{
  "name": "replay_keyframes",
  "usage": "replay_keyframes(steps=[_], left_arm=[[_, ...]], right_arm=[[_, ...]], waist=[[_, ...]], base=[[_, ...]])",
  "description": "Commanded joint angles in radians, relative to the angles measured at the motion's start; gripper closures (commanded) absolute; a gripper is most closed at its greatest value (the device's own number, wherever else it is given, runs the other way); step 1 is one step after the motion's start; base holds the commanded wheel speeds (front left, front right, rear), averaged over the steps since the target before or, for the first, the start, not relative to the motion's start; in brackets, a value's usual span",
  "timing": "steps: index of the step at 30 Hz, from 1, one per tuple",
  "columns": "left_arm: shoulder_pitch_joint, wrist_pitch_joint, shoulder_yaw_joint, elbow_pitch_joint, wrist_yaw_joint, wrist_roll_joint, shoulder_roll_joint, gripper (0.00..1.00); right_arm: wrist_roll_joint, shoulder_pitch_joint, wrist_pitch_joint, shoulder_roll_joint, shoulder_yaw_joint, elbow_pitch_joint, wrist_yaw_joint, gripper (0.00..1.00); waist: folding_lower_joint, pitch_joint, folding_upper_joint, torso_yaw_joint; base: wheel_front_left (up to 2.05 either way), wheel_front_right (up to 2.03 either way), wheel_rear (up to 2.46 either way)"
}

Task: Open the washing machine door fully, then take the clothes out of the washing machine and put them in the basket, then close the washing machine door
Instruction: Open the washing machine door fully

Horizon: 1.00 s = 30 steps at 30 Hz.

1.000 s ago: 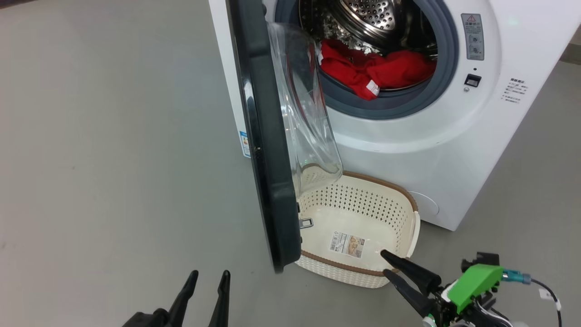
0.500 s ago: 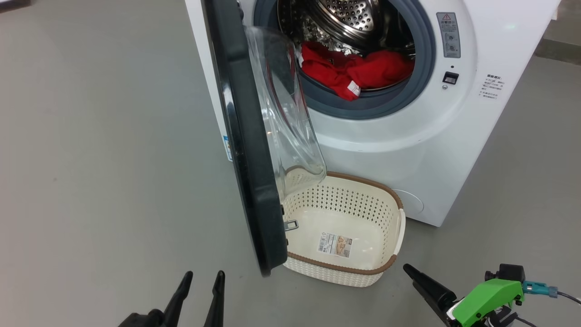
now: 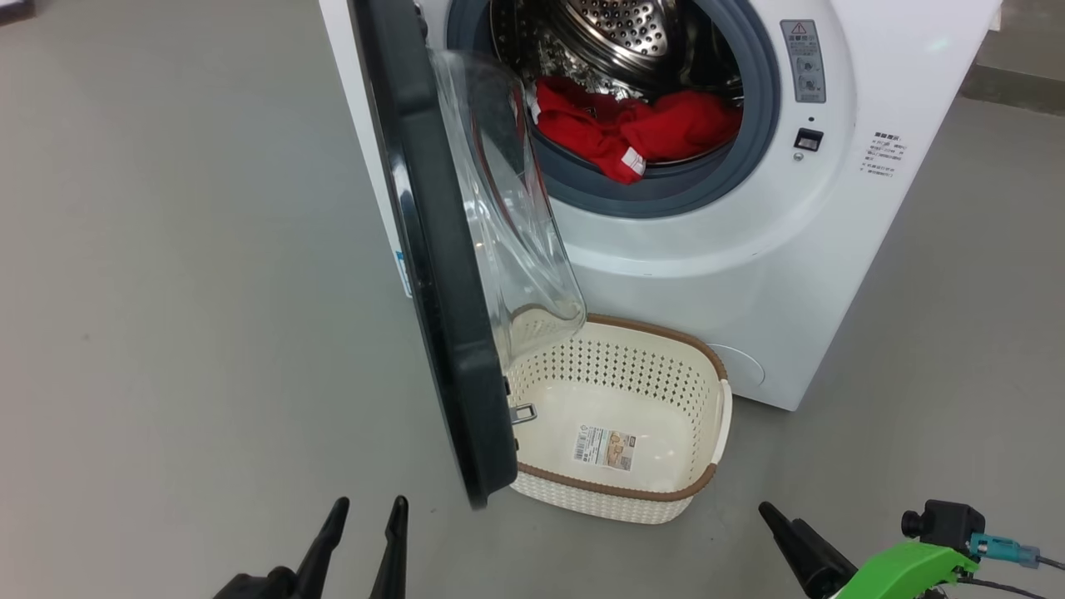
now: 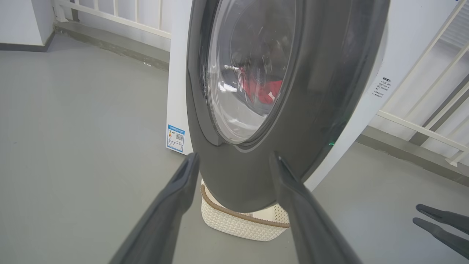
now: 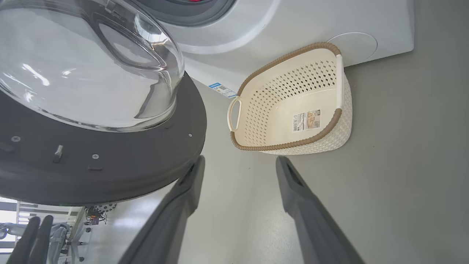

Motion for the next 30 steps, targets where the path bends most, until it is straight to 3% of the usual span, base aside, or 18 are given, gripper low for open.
replay_keyframes(steps=[1,9,13,30], left_arm=[[-0.006,-0.012,0.036,-0.023,-0.006,0.008,0.007,0.0],[-0.007,-0.012,0.039,-0.022,-0.007,0.009,0.007,0.0],[-0.006,-0.012,0.041,-0.021,-0.007,0.009,0.007,0.0],[-0.011,-0.012,0.039,-0.027,-0.008,0.004,0.007,0.0]], right_arm=[[-0.013,-0.02,-0.028,-0.023,0.034,-0.021,0.0,0.0],[-0.061,-0.05,-0.214,-0.094,0.197,-0.002,0.0,0.0],[-0.104,-0.067,-0.248,-0.112,0.233,0.013,0.0,0.0],[-0.6,0.024,-0.251,-0.017,-0.116,-0.142,0.0,0.0]], waist=[[0.0,0.0,-0.0001,-0.002],[0.0,-0.001,-0.0001,-0.007],[0.0,-0.004,-0.0001,-0.01],[0.0,0.002,-0.0001,-0.014]], base=[[0.0,0.0,0.0],[0.0,0.0,0.0],[0.0,0.0,0.0],[0.0,0.0,0.0]])
